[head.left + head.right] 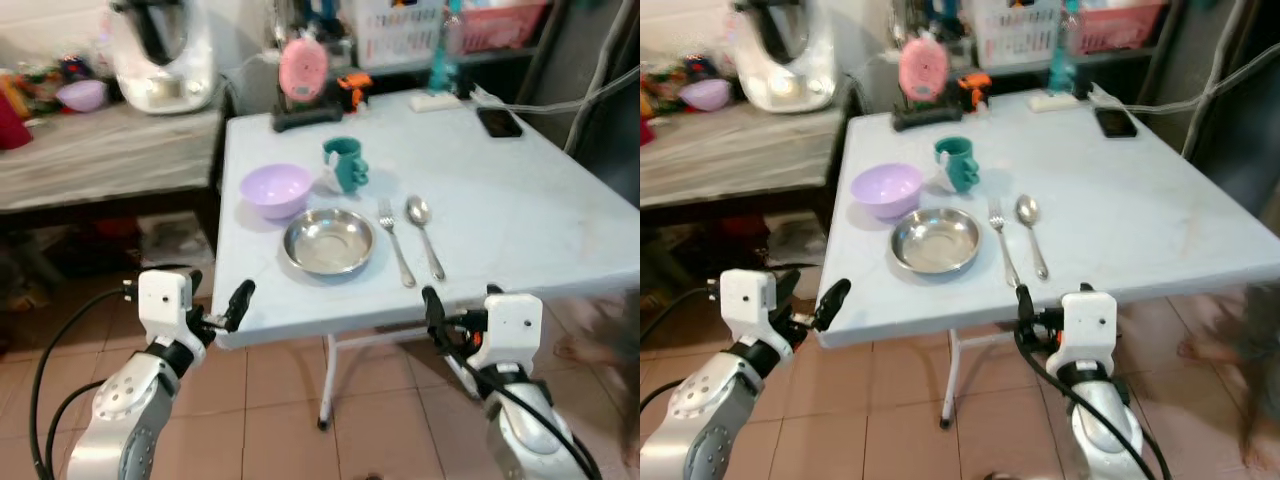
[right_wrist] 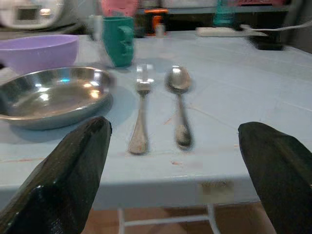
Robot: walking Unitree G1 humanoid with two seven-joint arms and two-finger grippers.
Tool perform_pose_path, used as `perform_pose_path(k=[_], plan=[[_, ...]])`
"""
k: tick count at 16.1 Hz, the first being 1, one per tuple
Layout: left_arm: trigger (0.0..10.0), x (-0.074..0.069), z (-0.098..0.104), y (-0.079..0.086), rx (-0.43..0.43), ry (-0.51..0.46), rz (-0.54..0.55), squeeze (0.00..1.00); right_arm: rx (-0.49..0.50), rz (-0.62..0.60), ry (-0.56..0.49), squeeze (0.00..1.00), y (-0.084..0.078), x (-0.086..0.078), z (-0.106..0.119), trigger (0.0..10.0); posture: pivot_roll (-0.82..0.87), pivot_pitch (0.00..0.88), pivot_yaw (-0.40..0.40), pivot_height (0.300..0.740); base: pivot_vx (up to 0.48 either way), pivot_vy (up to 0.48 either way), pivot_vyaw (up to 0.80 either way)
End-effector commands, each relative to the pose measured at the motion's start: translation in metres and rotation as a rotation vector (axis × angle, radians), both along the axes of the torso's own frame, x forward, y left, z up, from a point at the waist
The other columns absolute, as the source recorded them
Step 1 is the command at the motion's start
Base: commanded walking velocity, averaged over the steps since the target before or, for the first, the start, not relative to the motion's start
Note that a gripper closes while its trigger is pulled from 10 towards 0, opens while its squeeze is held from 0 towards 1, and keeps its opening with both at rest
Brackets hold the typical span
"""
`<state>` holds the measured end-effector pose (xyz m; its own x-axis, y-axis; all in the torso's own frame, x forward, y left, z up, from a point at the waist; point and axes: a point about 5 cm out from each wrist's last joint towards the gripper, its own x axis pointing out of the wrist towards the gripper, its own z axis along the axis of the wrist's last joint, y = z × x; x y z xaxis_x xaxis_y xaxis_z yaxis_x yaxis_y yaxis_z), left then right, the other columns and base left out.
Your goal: Setting the table
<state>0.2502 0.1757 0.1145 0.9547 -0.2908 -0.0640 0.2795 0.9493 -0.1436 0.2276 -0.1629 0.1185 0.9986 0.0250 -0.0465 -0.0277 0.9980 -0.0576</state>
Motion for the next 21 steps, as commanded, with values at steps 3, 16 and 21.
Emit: perform_pose_path(k=[3, 16, 21], plan=[[10.0, 0.000, 0.000, 0.004, 0.009, 0.001, 0.012, 0.00, -0.023, -0.002, -0.013, 0.00, 0.001, 0.004, 0.005, 10.0, -0.17, 0.039, 0.102, 0.740, 0.000, 0.000, 0.00], [10.0, -0.001, -0.006, 0.006, 0.042, 0.015, 0.031, 0.00, -0.001, 0.011, -0.012, 0.00, 0.005, 0.004, 0.005, 10.0, -0.17, 0.045, 0.111, 0.740, 0.000, 0.000, 0.00], [10.0, -0.001, -0.002, -0.003, 0.046, -0.023, -0.006, 0.00, -0.065, 0.011, -0.067, 0.00, -0.001, 0.010, 0.018, 10.0, -0.18, 0.050, 0.106, 0.740, 0.000, 0.000, 0.00]])
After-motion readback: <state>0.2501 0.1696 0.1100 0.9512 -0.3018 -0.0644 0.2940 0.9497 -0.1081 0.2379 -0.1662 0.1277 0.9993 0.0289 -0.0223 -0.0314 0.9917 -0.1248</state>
